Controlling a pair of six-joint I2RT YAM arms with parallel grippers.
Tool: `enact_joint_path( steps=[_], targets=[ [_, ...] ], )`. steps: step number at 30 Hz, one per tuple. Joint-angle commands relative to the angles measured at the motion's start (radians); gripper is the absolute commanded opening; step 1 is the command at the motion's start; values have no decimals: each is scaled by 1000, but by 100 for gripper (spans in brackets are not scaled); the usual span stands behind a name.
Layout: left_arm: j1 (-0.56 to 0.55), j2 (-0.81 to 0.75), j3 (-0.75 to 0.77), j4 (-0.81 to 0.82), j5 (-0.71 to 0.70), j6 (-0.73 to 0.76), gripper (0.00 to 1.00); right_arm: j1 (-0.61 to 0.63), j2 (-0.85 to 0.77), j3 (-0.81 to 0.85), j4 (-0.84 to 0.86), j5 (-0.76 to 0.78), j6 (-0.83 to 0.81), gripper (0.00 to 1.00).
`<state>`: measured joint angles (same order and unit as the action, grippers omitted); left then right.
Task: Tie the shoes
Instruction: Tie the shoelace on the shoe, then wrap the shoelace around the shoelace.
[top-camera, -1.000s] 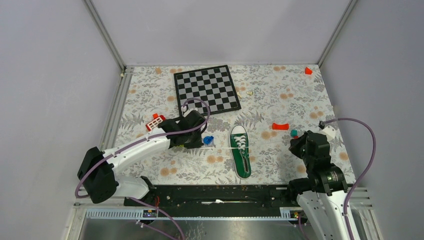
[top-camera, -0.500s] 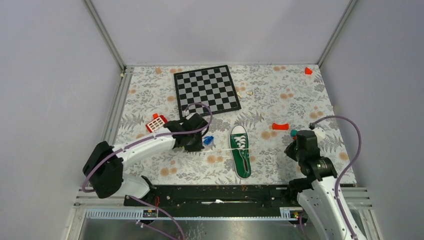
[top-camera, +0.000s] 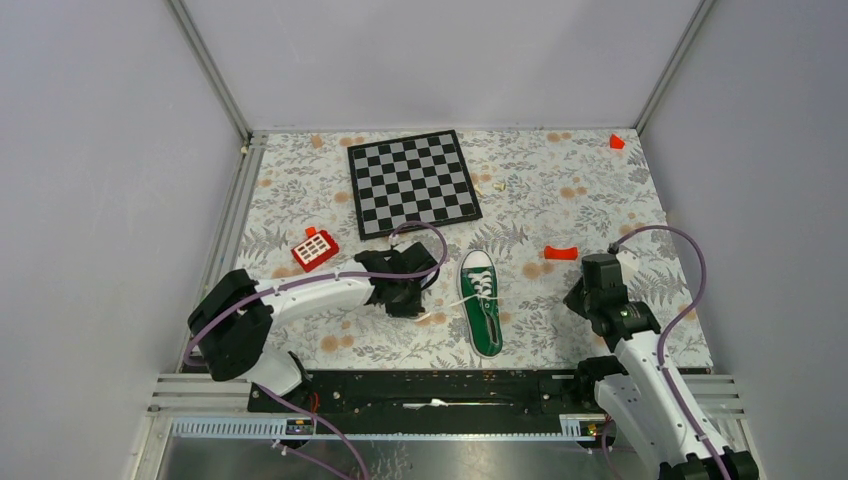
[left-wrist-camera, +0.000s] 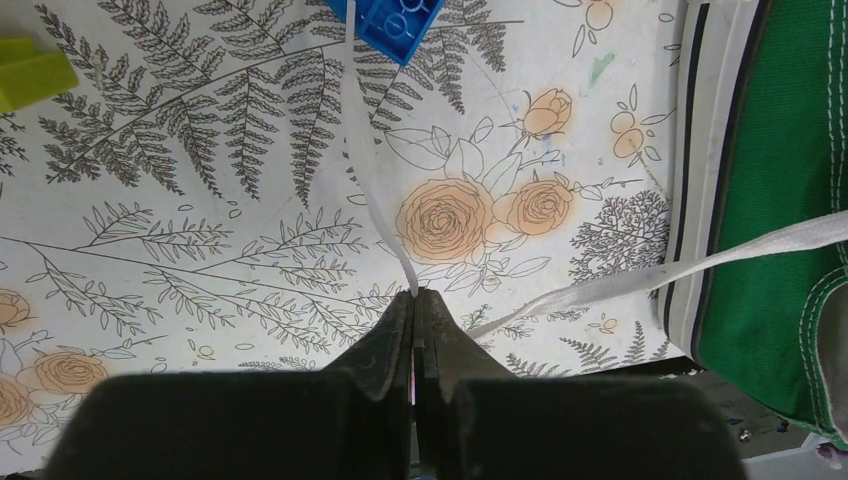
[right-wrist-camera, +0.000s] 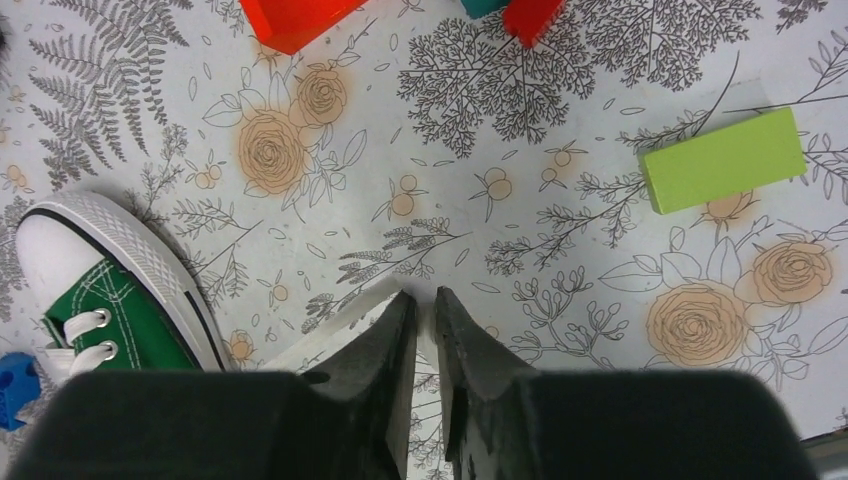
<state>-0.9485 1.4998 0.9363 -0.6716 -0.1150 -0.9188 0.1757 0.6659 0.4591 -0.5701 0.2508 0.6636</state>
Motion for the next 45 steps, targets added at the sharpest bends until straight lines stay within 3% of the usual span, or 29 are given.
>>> enact_joint_path(
  steps=[1, 2, 4, 7, 11, 16, 29, 45],
  targets=[
    [-2, -30, 32, 30, -15, -29, 0, -5, 6, 13, 10, 28, 3, 35],
    [-3, -36, 33, 29, -20, -32, 0, -5, 3, 24, 4, 26, 3, 46],
    [-6, -51, 36, 31, -33, -35, 0, -5, -20, 51, -10, 16, -2, 60],
    [-13, -72, 43, 39, -56, -33, 0, -4, -69, 85, -9, -43, 0, 67],
    [-19, -109, 35, 80, -79, -35, 0, -5, -101, 84, 4, -210, 89, 67],
    [-19, -140, 25, 100, -122, -42, 0, 7, -138, -71, 150, -420, 331, 66],
    [-18, -136, 30, 84, -157, -46, 0, 49, -191, -288, 305, -580, 686, 65],
    [-13, -158, 41, 76, -179, -36, 0, 106, -113, -398, 461, -611, 886, 66]
  ],
)
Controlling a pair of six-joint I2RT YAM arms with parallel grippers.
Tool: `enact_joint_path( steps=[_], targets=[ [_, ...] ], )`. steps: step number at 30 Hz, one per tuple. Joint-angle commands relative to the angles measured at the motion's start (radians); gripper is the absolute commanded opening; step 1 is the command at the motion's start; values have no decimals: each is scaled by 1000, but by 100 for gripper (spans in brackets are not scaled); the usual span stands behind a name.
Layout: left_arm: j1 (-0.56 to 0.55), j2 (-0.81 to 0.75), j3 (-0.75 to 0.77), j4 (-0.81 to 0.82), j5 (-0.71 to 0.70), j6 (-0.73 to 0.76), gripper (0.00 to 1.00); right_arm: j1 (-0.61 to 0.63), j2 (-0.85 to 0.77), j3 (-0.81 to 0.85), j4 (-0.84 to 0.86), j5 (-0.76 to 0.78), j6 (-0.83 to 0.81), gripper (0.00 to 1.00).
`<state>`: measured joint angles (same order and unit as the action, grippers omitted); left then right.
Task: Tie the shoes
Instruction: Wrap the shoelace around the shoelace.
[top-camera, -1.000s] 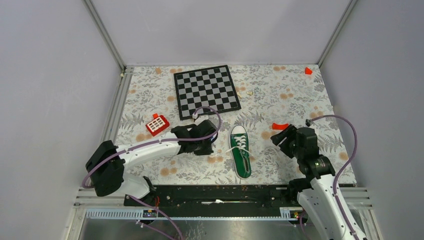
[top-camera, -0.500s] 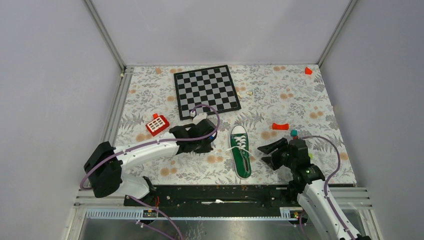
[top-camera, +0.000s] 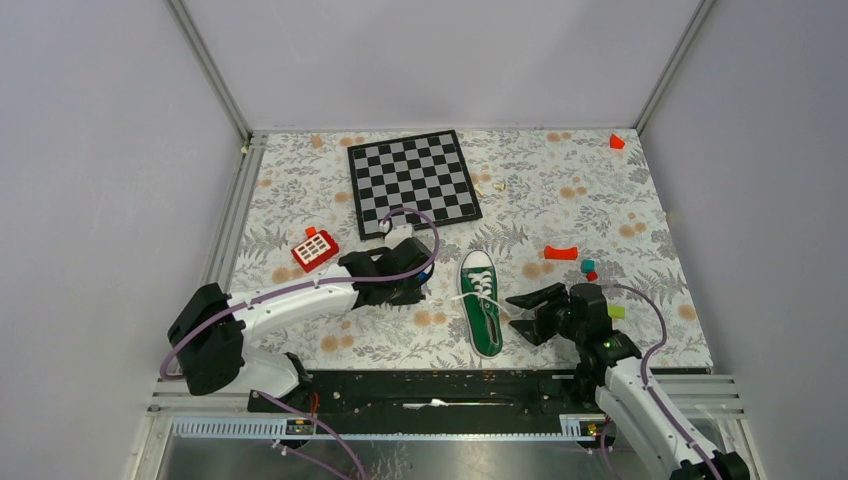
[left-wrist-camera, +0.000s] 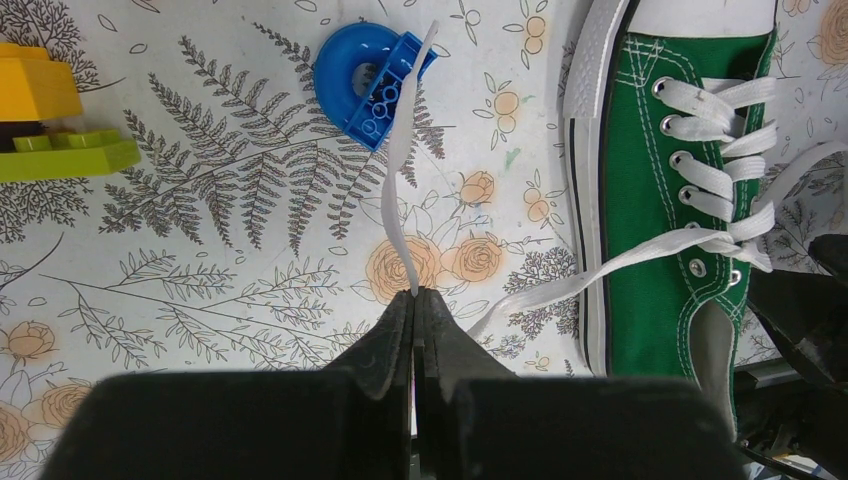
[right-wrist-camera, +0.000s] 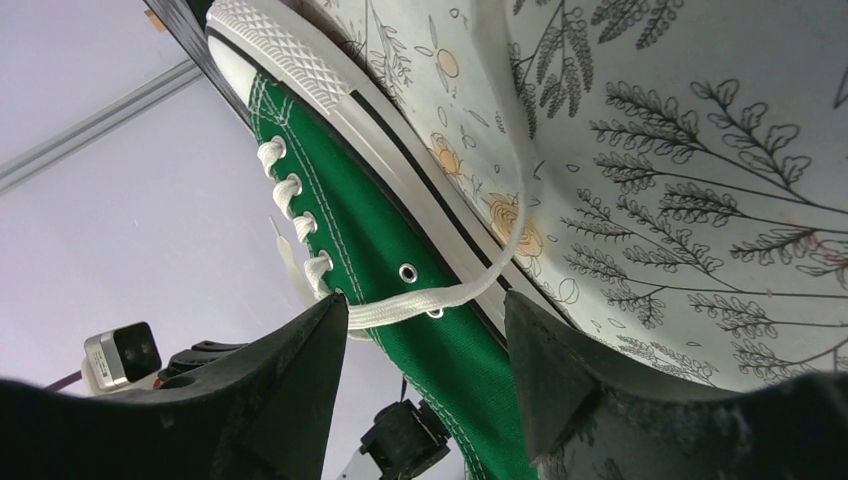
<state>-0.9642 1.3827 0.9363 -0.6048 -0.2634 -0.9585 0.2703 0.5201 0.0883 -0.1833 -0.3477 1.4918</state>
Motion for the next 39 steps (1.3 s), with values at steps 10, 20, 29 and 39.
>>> enact_joint_path(
  steps=[10, 20, 29, 39],
  targets=[
    [2, -58, 36, 14, -25, 11, 0, 12, 189, -31, 238, 32, 61, 58],
    [2, -80, 40, 24, -11, 31, 0, 12, 91, 86, 63, 32, -166, 68],
    [34, -87, 56, 38, 35, 21, 0, 16, 25, 375, -369, -25, -790, 69],
    [83, -94, 49, 65, 131, 23, 0, 332, 330, 663, -375, -37, -1282, 63]
  ],
)
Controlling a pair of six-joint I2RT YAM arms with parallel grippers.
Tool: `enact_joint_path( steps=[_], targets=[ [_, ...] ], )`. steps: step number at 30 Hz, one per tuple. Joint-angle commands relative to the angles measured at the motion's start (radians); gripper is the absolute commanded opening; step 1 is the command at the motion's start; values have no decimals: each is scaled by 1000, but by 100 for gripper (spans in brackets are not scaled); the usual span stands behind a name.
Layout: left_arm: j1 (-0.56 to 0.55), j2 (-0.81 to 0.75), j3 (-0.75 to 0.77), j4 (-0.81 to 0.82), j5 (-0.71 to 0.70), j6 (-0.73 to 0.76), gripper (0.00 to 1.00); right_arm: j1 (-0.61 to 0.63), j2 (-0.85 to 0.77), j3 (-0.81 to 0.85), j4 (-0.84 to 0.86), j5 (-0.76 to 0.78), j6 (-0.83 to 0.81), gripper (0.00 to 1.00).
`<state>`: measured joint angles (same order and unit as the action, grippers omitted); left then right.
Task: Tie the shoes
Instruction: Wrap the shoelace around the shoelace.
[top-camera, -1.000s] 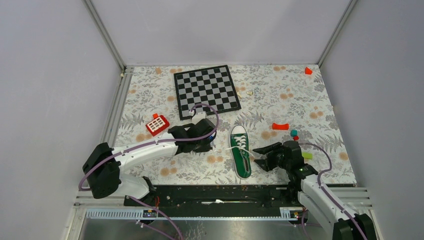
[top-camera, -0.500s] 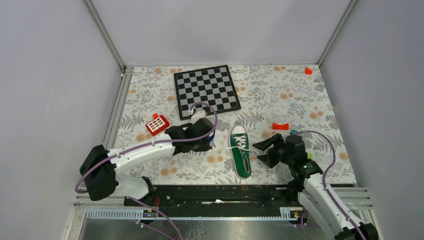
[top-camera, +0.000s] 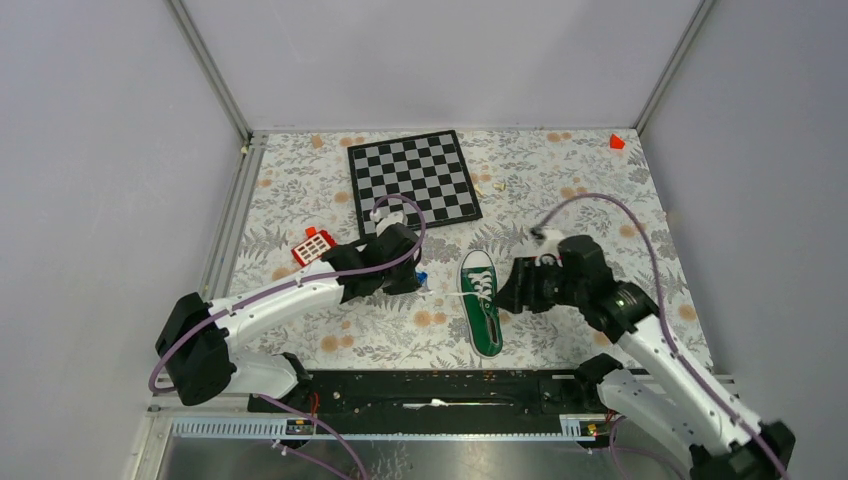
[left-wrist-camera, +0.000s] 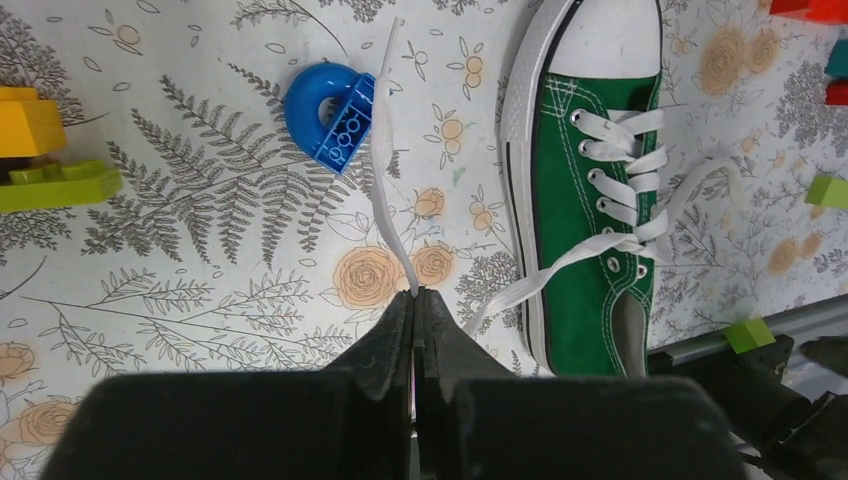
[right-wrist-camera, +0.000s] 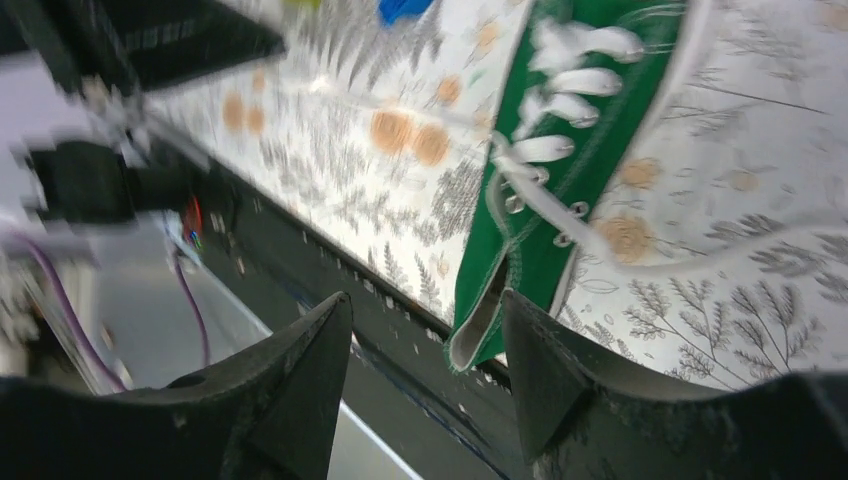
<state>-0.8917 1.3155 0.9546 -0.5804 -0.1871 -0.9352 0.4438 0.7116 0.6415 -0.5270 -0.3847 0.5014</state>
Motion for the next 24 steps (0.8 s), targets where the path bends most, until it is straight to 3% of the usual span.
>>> enact_joint_path(
  steps=[1, 5, 12, 24],
  targets=[
    [15, -28, 28, 46, 64, -1, 0, 215, 180, 139, -38, 56, -339, 63],
    [23, -42, 10, 54, 92, -7, 0, 363, 289, 173, 13, 200, -512, 65],
    [34, -53, 6, 44, 97, -15, 0, 400, 309, 80, 279, 279, -713, 65],
    [40, -63, -16, 83, 133, -36, 0, 400, 519, 114, 366, 227, -771, 69]
  ],
)
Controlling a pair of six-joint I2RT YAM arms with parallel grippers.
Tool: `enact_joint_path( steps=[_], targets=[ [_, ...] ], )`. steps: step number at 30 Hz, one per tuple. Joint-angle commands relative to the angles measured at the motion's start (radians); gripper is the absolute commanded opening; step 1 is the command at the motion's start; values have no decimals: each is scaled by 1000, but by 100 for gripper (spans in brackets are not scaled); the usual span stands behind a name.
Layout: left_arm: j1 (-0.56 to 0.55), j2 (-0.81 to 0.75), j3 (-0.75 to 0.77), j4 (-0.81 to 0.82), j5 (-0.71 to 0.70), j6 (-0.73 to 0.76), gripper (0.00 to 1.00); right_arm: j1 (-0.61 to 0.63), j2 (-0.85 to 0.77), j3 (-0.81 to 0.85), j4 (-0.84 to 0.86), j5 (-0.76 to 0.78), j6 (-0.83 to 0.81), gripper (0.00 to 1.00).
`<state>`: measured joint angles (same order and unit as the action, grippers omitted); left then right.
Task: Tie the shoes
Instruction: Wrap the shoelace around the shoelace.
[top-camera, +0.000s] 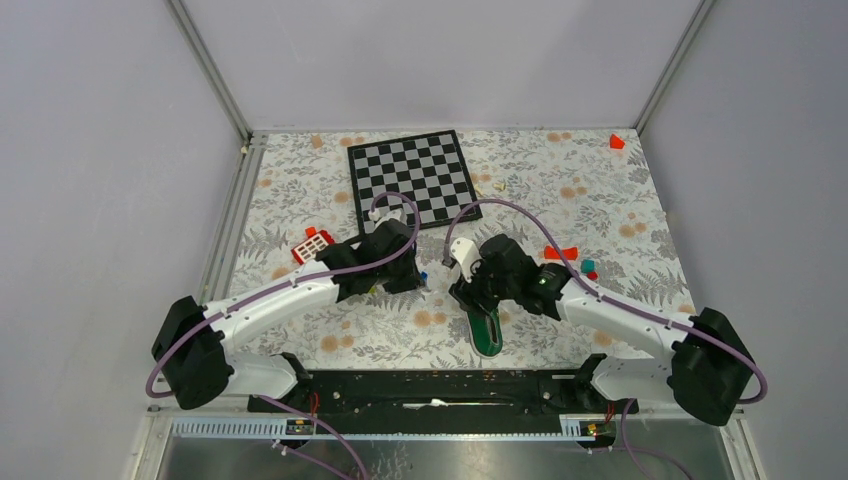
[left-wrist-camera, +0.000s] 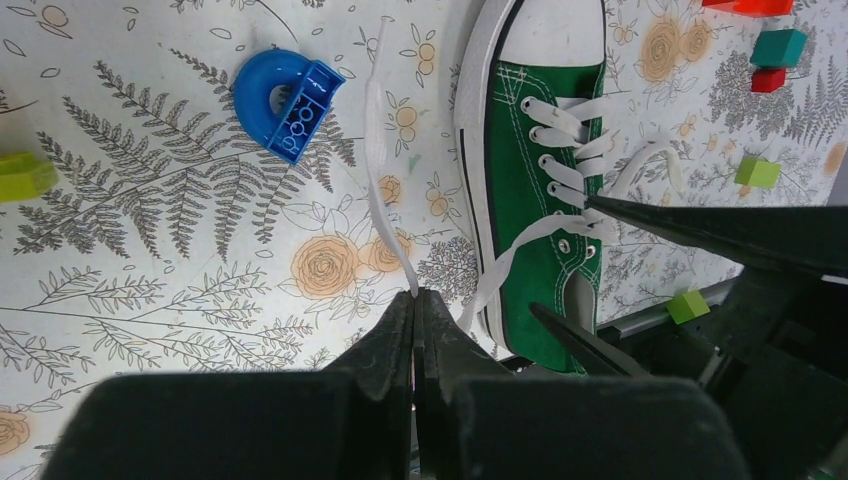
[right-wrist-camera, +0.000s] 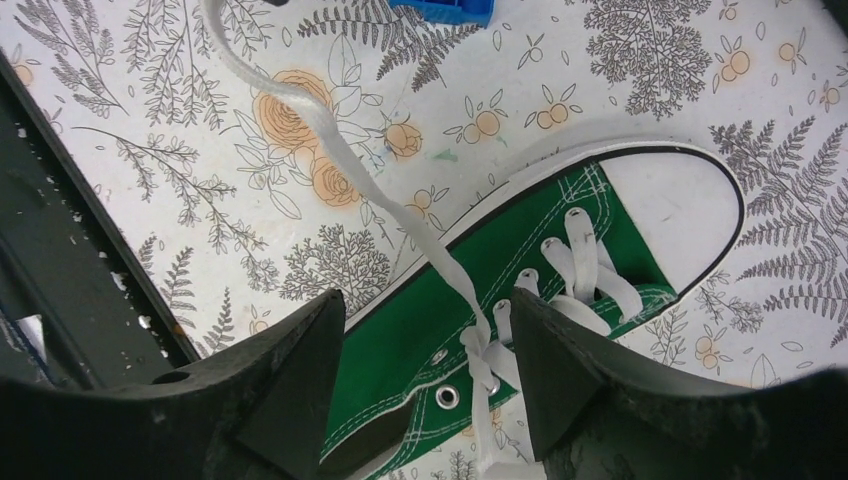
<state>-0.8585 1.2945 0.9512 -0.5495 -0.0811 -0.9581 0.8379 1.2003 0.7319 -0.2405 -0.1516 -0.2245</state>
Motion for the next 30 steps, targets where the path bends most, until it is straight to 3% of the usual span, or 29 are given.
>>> enact_joint_path(
  steps=[1, 9, 15, 19, 23, 28, 30],
  targets=[
    [8, -45, -14, 53, 27, -13, 0, 6, 34, 16, 95, -2, -50, 69],
    [9, -47, -15, 55, 36, -15, 0, 6, 80, 1, 181, -5, -61, 65],
    [11, -62, -24, 65, 38, -16, 0, 6, 134, 15, 153, 0, -91, 63],
    [16, -64, -26, 64, 37, -18, 0, 5, 146, 17, 139, 27, -98, 56],
    [17, -58, -27, 65, 37, -18, 0, 6, 126, 15, 141, 42, -85, 41],
    [19, -49, -28, 65, 38, -17, 0, 6, 90, 2, 142, 50, -78, 40],
    [19, -48, -28, 66, 38, -16, 0, 5, 82, -2, 142, 59, -75, 31]
  ],
)
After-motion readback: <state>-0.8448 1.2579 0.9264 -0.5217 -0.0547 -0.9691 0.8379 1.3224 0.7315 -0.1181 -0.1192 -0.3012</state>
